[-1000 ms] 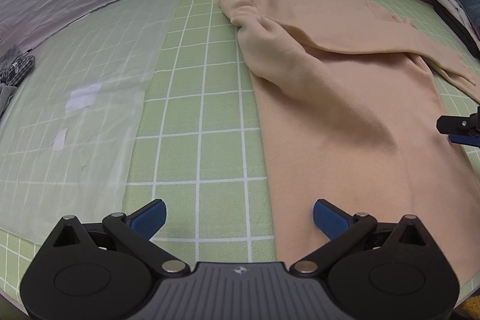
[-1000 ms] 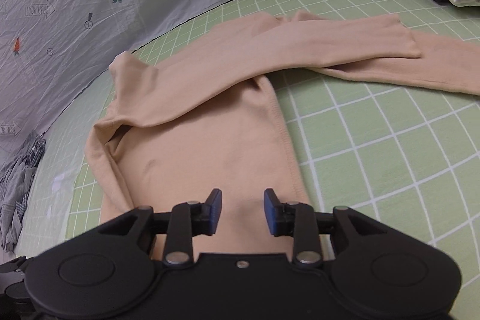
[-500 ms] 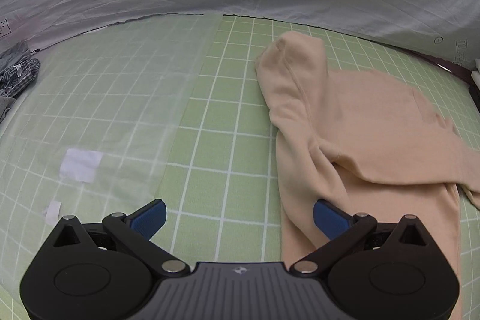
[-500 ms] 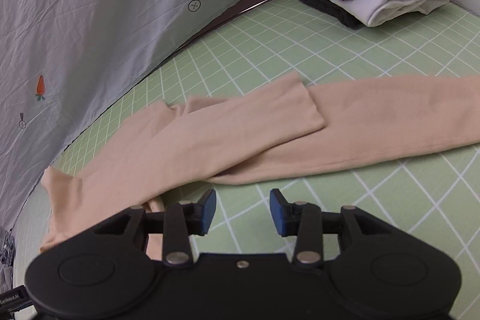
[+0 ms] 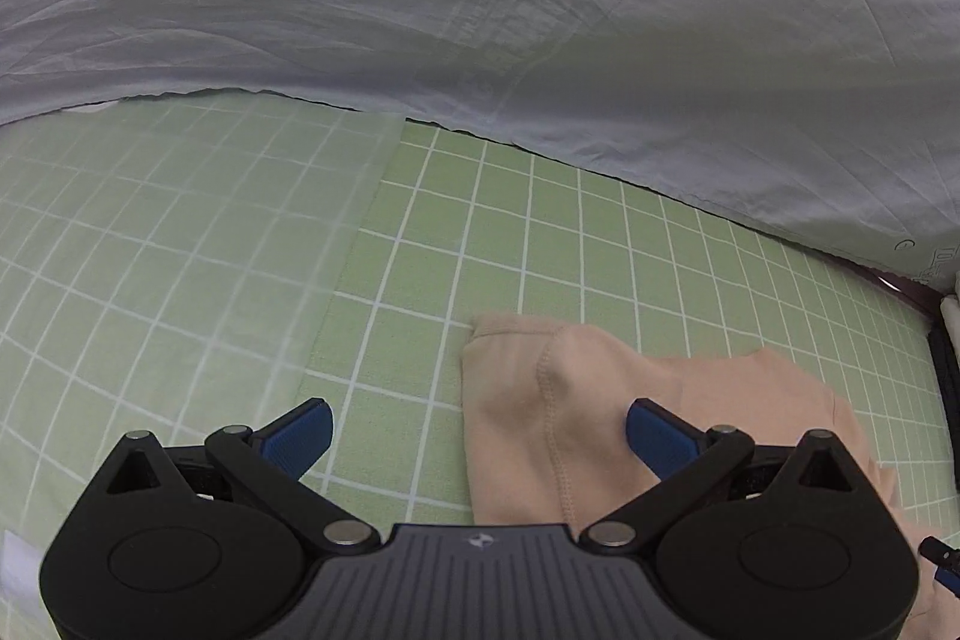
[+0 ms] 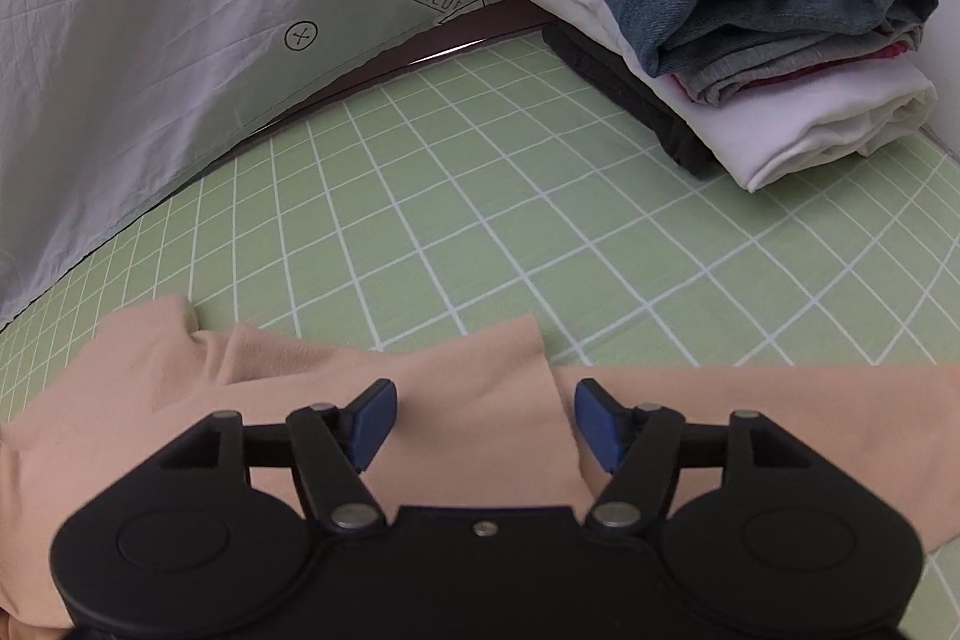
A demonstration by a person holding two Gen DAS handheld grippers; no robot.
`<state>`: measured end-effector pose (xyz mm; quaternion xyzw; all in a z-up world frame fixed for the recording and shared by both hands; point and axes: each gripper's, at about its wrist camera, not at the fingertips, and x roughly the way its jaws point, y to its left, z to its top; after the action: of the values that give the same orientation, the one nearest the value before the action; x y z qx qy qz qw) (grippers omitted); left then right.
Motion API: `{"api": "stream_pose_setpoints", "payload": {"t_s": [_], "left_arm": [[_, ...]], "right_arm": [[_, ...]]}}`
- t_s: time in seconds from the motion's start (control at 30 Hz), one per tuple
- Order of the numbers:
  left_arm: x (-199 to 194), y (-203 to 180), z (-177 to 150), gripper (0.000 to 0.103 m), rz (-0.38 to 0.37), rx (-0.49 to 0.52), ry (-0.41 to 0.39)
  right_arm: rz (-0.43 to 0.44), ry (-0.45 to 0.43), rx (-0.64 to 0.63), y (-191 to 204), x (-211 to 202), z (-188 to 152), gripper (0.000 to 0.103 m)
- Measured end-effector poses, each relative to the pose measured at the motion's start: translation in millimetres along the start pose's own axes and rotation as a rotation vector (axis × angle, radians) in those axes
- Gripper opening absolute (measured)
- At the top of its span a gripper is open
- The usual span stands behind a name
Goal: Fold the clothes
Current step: 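Grasp the folded shirt's sleeve end with the left gripper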
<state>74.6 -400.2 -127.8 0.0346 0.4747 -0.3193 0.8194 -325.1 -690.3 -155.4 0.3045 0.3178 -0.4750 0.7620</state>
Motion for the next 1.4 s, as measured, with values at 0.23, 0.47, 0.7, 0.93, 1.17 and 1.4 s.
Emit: {"api": "stream_pose_setpoints", "payload": {"t_s": [0.23, 0.47, 0.7, 0.93, 1.17, 1.4], "left_arm": [[30.3, -5.7, 12.2, 0.085, -0.077, -0.039, 0.044], [40.8, -21.1, 16.0, 0.014, -0.077, -0.001, 0.042], [17.1, -30.4, 35.3, 0.010, -0.084, 0.003, -0.087], [45.2, -54.5, 34.5, 0.011, -0.001, 0.113, -0.054], [70.4, -60.3, 27.5, 0.011, 0.043, 0.131, 0.001], [57.3, -57.8, 28.7, 0.048, 0.034, 0.100, -0.027]], "right_arm": [[0.023, 0.012, -0.015, -0.8, 7.6, 4.7, 0.058], [0.074, -0.026, -0.021, -13.7, 1.3, 19.1, 0.003], [0.029, -0.215, 0.006, -23.1, -37.2, 57.8, 0.002], [-0.019, -0.263, -0.074, -20.8, -32.9, 74.9, 0.002], [-0.063, -0.183, -0.061, -30.4, -11.8, 55.5, 0.002], [-0.070, -0.211, -0.104, -20.1, -23.1, 50.8, 0.003]]}}
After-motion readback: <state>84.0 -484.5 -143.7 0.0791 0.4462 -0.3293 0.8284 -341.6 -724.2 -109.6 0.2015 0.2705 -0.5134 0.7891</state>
